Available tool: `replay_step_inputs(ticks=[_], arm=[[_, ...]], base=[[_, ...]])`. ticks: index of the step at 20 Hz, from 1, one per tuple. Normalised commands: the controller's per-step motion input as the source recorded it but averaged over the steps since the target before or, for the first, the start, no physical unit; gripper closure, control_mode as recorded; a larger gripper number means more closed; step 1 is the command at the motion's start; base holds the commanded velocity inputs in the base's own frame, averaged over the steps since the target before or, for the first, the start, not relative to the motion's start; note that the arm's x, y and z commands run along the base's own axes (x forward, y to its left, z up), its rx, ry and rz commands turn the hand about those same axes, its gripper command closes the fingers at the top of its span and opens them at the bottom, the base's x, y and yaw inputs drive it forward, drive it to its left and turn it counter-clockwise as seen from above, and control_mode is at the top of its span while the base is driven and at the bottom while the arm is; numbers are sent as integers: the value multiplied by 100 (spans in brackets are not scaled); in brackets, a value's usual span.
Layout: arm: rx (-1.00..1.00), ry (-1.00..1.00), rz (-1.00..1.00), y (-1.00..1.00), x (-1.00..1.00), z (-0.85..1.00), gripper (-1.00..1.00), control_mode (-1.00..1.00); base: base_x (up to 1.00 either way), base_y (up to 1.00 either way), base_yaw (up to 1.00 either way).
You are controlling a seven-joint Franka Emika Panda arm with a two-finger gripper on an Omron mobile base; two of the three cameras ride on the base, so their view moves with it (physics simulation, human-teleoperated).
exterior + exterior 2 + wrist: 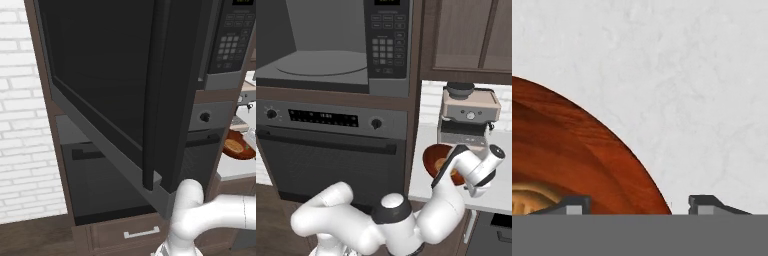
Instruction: Open the microwave, place the bowl with waffle inside the microwave, then close the microwave door and turn it on.
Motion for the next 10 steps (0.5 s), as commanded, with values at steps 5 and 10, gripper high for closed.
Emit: replay_step_inputs(ticks=[5, 10], arm=[[0, 0, 0, 0, 0, 0, 100, -100], [2, -1, 0, -7, -13, 12, 100, -100]], base=[[0, 0, 0], [0, 0, 0]])
